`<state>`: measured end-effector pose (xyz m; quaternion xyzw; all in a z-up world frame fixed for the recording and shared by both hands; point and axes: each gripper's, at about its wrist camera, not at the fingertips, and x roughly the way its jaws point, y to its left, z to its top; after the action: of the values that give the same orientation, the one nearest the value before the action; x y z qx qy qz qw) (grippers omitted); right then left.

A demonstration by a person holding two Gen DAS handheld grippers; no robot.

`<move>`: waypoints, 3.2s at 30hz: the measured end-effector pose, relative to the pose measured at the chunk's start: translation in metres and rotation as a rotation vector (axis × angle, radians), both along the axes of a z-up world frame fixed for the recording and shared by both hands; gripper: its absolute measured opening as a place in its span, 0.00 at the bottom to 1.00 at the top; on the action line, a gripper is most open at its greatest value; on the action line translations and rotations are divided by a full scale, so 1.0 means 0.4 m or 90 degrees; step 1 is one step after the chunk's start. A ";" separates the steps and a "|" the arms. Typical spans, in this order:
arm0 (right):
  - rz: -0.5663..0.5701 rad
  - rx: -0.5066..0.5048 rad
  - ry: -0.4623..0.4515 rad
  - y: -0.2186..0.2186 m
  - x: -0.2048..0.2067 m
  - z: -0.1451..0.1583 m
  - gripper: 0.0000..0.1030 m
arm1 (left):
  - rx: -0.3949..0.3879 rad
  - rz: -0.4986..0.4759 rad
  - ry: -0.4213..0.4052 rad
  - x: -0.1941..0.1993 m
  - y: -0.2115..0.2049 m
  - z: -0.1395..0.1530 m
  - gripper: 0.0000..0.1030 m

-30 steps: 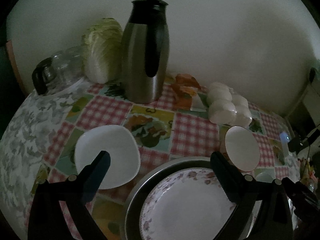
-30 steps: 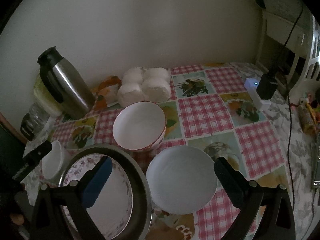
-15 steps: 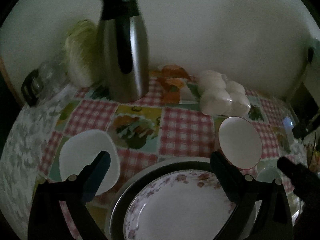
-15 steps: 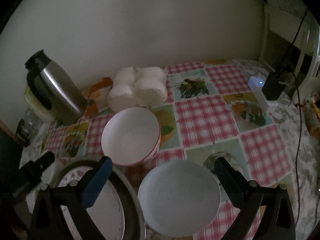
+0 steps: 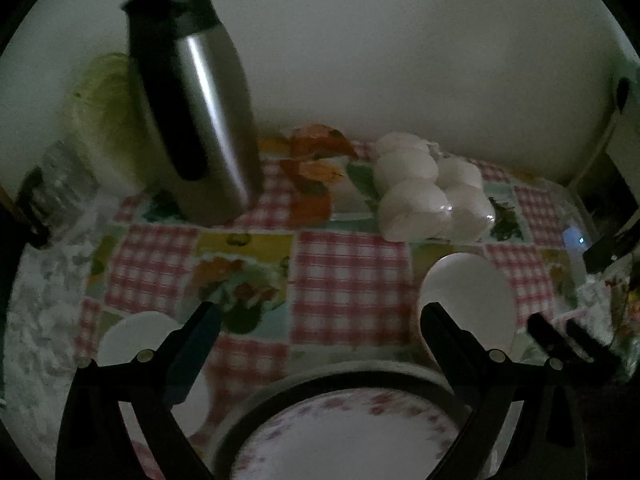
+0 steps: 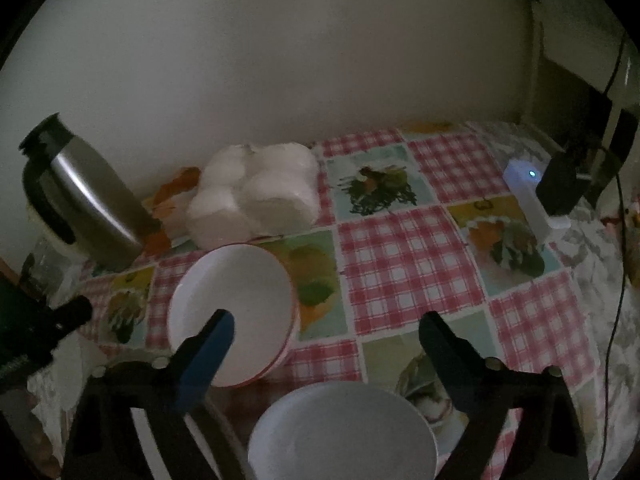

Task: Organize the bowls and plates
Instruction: 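Move both tools to the red-rimmed white bowl beside the basin, then close both tools on the rim of the red-rimmed white bowl, then lift the red-rimmed bowl with both tools and carry it over the basin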

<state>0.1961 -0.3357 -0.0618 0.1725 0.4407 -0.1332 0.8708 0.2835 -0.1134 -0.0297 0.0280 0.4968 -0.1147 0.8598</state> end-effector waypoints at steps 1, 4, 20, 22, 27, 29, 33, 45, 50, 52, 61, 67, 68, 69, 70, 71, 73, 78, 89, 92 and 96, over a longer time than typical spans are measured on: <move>-0.003 0.012 0.004 -0.007 0.005 -0.010 0.79 | -0.005 -0.001 0.012 0.006 -0.013 -0.010 0.97; 0.003 0.019 0.005 -0.008 0.017 -0.027 0.71 | -0.005 -0.015 0.034 -0.001 -0.055 -0.043 0.85; 0.052 0.042 0.033 0.048 0.066 -0.096 0.24 | 0.005 -0.043 0.154 0.029 -0.164 -0.194 0.32; 0.057 0.047 0.036 0.056 0.070 -0.103 0.22 | 0.006 -0.045 0.159 0.029 -0.170 -0.207 0.32; 0.066 0.051 0.034 0.065 0.074 -0.109 0.20 | -0.001 -0.075 0.167 0.020 -0.193 -0.218 0.12; 0.062 0.071 0.028 0.054 0.072 -0.111 0.20 | 0.008 -0.082 0.158 0.016 -0.202 -0.216 0.12; 0.052 0.070 0.024 0.047 0.066 -0.103 0.19 | -0.002 -0.089 0.140 0.011 -0.217 -0.209 0.12; 0.047 0.064 -0.043 0.027 0.022 -0.004 0.19 | -0.051 -0.095 0.071 -0.012 -0.216 -0.116 0.12; 0.061 0.055 -0.071 0.042 0.000 0.049 0.19 | -0.073 -0.087 0.033 -0.035 -0.182 -0.058 0.12; 0.069 0.053 -0.080 0.052 -0.006 0.065 0.19 | -0.073 -0.080 0.015 -0.047 -0.164 -0.031 0.12; 0.127 0.023 -0.078 0.149 -0.049 0.121 0.19 | -0.108 -0.015 0.003 -0.122 -0.048 0.012 0.12; 0.174 0.010 -0.060 0.226 -0.072 0.143 0.19 | -0.146 0.036 0.010 -0.170 0.045 0.026 0.12; 0.180 0.003 -0.055 0.241 -0.076 0.146 0.19 | -0.156 0.046 0.012 -0.180 0.066 0.028 0.12; 0.184 0.000 -0.053 0.252 -0.082 0.150 0.19 | -0.160 0.052 0.013 -0.188 0.078 0.028 0.12; 0.192 -0.002 -0.049 0.269 -0.089 0.154 0.19 | -0.163 0.058 0.015 -0.197 0.092 0.030 0.12; 0.195 -0.003 -0.047 0.278 -0.095 0.157 0.19 | -0.166 0.063 0.016 -0.204 0.104 0.033 0.12; 0.205 -0.001 -0.043 0.301 -0.106 0.165 0.19 | -0.181 0.076 0.019 -0.222 0.137 0.035 0.12; 0.227 -0.015 -0.030 0.360 -0.136 0.181 0.19 | -0.207 0.098 0.030 -0.258 0.197 0.029 0.12; 0.248 -0.040 -0.002 0.439 -0.198 0.188 0.19 | -0.233 0.101 0.023 -0.324 0.273 0.025 0.12; 0.245 -0.041 -0.003 0.444 -0.212 0.194 0.19 | -0.249 0.101 0.030 -0.338 0.285 0.019 0.12; 0.239 -0.025 -0.003 0.442 -0.229 0.193 0.19 | -0.257 0.101 0.027 -0.355 0.294 0.025 0.12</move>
<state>0.1044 -0.1591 0.0153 0.0703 0.4602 0.0237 0.8847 0.1416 0.0044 -0.0199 -0.1862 0.4822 -0.1443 0.8438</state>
